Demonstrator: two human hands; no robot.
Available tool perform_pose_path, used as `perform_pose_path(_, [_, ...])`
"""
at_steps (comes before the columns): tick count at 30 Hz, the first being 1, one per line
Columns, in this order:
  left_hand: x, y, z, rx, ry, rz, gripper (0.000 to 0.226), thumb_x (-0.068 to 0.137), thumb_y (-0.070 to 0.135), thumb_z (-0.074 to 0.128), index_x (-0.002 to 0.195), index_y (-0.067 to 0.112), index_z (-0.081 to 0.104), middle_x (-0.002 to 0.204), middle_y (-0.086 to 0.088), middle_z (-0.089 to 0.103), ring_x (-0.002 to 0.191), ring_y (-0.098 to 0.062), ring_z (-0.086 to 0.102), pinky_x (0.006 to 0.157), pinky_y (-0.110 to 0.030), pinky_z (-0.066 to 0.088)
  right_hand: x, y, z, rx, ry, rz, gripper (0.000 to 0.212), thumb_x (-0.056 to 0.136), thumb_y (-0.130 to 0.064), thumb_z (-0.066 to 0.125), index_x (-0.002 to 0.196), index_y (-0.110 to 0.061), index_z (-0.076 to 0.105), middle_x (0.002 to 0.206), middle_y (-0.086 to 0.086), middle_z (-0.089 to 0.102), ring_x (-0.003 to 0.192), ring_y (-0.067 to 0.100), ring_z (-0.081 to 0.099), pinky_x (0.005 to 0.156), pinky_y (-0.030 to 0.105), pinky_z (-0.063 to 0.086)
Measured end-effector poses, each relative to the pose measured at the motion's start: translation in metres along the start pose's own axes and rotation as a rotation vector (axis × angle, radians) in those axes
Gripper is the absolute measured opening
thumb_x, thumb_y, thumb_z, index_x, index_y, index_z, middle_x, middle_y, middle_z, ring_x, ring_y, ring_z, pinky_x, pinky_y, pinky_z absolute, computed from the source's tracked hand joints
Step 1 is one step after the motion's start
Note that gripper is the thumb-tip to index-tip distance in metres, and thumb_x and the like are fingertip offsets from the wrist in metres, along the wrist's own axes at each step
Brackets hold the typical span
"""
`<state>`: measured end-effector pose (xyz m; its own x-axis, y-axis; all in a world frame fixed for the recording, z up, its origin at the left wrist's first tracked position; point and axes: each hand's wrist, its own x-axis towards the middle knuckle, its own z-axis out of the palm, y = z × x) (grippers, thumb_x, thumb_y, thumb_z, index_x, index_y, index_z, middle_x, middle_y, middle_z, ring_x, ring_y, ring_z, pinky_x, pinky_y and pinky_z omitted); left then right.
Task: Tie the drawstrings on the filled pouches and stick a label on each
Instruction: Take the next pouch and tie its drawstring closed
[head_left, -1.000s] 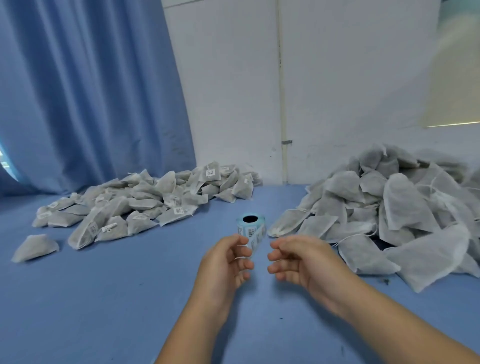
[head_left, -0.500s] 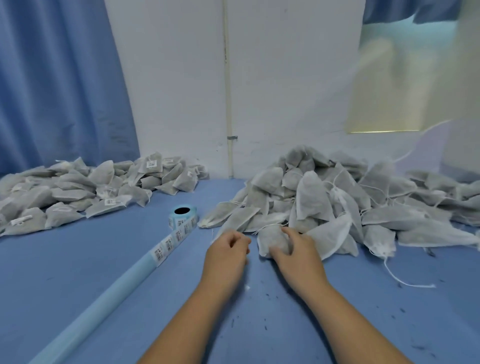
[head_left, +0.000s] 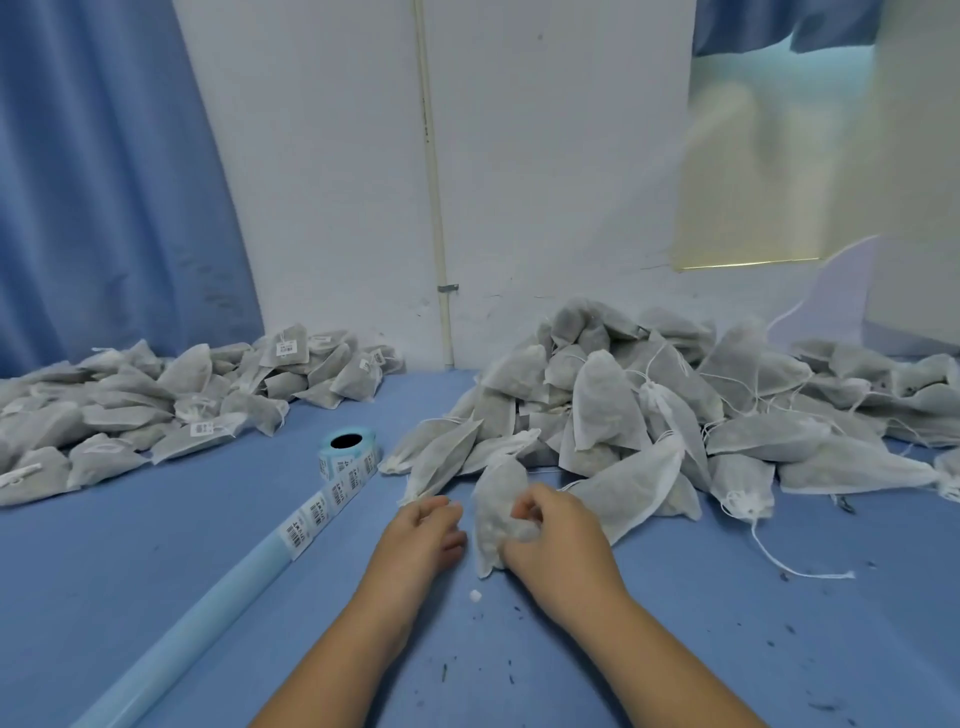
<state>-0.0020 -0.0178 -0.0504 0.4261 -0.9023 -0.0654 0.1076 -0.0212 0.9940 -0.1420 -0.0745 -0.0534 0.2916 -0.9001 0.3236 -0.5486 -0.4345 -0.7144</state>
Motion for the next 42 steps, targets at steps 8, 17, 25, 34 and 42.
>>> perform_pose_path(8, [-0.011, 0.013, -0.01, -0.125, -0.084, 0.021, 0.021, 0.091, 0.026, 0.063, 0.082, 0.007, 0.067, 0.073, -0.015, 0.062, 0.065, -0.021, 0.062, 0.059, -0.027, 0.051, -0.029, -0.035, 0.01, 0.104, -0.088, -0.32, 0.028, 0.072, -0.006, 0.056, 0.063, -0.031, 0.046, 0.075, -0.012, 0.049, 0.077, 0.001, 0.048, 0.065, 0.012, 0.037])
perform_pose_path(17, [-0.013, 0.024, -0.016, -0.274, -0.034, 0.054, 0.027, 0.074, 0.023, 0.05, 0.06, 0.011, 0.07, 0.066, -0.009, 0.064, 0.057, -0.02, 0.06, 0.06, -0.03, 0.047, -0.03, -0.052, -0.011, 0.702, 0.074, -0.052, 0.023, 0.085, -0.012, 0.062, 0.066, -0.024, 0.06, 0.057, -0.014, 0.052, 0.049, 0.001, 0.041, 0.051, 0.011, 0.035])
perform_pose_path(25, [-0.017, 0.03, -0.028, -0.338, -0.469, -0.218, 0.05, 0.086, 0.034, 0.039, 0.083, -0.003, 0.073, 0.071, -0.02, 0.062, 0.057, -0.033, 0.06, 0.06, -0.035, 0.053, -0.023, -0.044, -0.029, 0.777, -0.031, 0.005, 0.028, 0.091, -0.031, 0.059, 0.117, -0.042, 0.056, 0.114, -0.027, 0.059, 0.05, 0.011, 0.053, 0.05, 0.021, 0.043])
perform_pose_path(34, [-0.017, 0.031, -0.029, -0.071, -0.263, -0.283, 0.07, 0.074, 0.062, 0.063, 0.059, -0.006, 0.066, 0.051, -0.016, 0.055, 0.04, -0.026, 0.054, 0.043, -0.027, 0.048, -0.023, -0.042, -0.033, 0.652, -0.171, -0.018, 0.021, 0.088, -0.02, 0.066, 0.068, -0.015, 0.068, 0.057, -0.004, 0.058, 0.045, 0.01, 0.043, 0.048, 0.02, 0.039])
perform_pose_path(42, [-0.016, 0.035, -0.053, 0.08, -0.216, -0.025, 0.076, 0.054, 0.076, 0.074, 0.099, 0.015, 0.068, 0.095, -0.007, 0.068, 0.085, -0.023, 0.065, 0.082, -0.034, 0.049, -0.008, -0.025, -0.048, 0.929, -0.231, 0.162, 0.017, 0.093, -0.011, 0.057, 0.079, -0.005, 0.065, 0.047, -0.006, 0.031, 0.04, 0.009, 0.026, 0.045, 0.023, 0.019])
